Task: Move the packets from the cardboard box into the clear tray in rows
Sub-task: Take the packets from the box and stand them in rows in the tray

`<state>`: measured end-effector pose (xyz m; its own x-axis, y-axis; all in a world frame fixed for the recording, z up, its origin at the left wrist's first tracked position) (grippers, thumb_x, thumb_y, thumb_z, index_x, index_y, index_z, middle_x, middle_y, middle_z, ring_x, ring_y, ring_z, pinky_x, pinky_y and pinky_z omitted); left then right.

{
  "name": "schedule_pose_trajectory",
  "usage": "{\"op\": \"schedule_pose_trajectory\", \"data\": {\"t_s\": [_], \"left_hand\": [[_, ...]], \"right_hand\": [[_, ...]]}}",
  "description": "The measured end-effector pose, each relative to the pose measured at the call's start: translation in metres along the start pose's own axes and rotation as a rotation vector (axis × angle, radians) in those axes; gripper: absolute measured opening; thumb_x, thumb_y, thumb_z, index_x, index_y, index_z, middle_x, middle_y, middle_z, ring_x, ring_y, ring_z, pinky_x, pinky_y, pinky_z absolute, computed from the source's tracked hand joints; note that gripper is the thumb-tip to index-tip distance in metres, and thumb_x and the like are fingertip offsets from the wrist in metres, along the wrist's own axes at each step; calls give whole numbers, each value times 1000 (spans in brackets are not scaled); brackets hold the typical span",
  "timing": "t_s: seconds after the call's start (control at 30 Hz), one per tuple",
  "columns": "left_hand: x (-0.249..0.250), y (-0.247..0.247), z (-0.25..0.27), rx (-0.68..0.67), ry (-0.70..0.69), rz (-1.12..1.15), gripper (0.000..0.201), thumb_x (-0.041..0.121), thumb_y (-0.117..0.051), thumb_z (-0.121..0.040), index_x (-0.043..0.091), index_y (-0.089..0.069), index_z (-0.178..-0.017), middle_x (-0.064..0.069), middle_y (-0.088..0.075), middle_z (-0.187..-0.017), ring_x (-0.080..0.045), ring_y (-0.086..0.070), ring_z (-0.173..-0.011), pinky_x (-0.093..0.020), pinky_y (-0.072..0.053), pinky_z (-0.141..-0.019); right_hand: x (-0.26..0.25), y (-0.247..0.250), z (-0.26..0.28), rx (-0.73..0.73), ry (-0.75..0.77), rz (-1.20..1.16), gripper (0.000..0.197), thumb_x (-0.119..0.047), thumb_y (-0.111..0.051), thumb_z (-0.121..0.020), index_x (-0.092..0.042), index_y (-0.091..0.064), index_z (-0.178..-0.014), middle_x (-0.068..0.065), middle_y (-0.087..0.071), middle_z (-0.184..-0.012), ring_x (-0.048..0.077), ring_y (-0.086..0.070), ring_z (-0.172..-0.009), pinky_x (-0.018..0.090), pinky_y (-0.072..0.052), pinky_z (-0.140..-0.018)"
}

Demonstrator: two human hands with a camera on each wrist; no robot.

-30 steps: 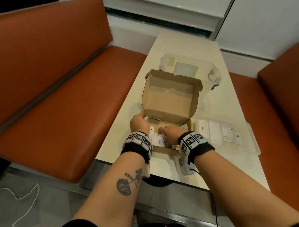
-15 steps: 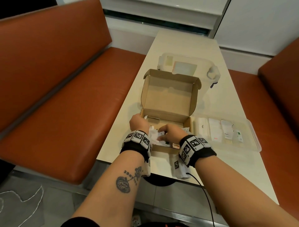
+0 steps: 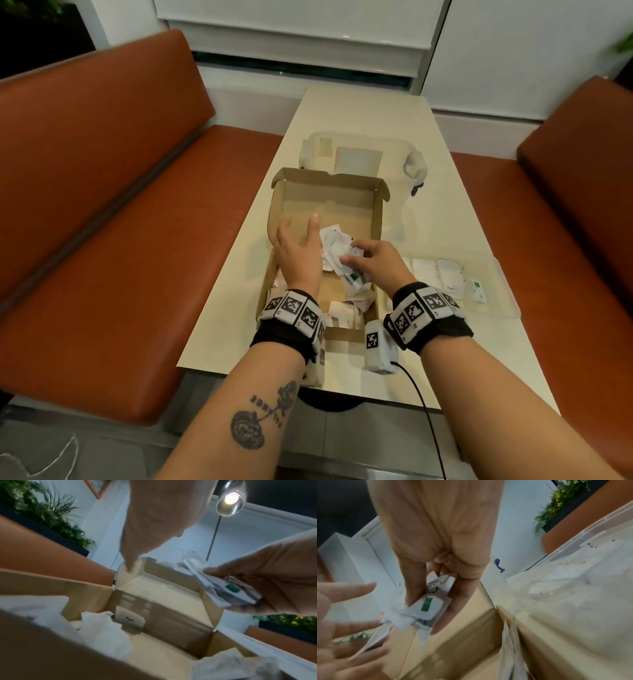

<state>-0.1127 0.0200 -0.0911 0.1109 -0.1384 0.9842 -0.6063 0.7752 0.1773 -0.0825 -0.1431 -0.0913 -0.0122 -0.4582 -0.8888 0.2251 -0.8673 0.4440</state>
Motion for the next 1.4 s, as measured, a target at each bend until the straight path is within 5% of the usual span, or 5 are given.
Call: {"op": "schedule_pose_trajectory", "data": {"t_s": [0.27,0.4,0.53,0.97,1.4], "left_hand": [[-6,-61,21,-472,328,586,40,24,-64,-90,12,-51,-126,-13,-67,-106,-25,-69,-90,-39,-58,-74],[-4,-65,22,-457,280,495,20,5,-53,-95,9,-61,-113,-16,-65,-105,-30,-65,-94,-46,-54,-86],[-9,-65,17,-410,288,440,22,3,-49,-96,7,-60,-115,-15,-64,-105,-29,-62,-93,-46,-51,-88],[-14,-76,22,-545,407,545,21,17,-43,-101,9,-57,-115,-21,-62,-114,-30,-65,-93,-41,-61,-64],[0,-102,35,-587,333,448,19,-1,-55,-93,16,-59,-98,-10,-66,-100,-24,-68,-87,-29,-59,-58]], "right_hand": [[-6,18,0,-32,17,-177,23,-11,-70,-83,-4,-66,-105,-4,-64,-63,2,-59,-47,17,-46,-44],[0,16,-2,-10,-12,-148,26,-15,-73,-81,-8,-60,-103,-14,-55,-48,1,-57,-44,23,-52,-44],[2,14,-3,-52,-72,-246,21,-15,-72,-82,-12,-58,-97,2,-64,-82,13,-67,-67,30,-57,-47],[19,36,-11,181,-80,-338,17,-4,-68,-82,-11,-56,-89,15,-70,-86,28,-70,-73,42,-59,-67],[34,71,-5,286,-45,-261,16,-18,-63,-88,-7,-74,-92,4,-70,-82,8,-58,-69,20,-44,-65]]}}
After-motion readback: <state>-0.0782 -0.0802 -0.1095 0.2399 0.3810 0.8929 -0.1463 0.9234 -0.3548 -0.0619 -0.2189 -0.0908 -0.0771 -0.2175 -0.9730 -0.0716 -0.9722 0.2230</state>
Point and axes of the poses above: each hand's wrist, its own z-axis away from the middle knuckle, its own y-axis out of the back of the hand, x = y × z, the point moved 7 cm from there along -z, towards the middle knuckle
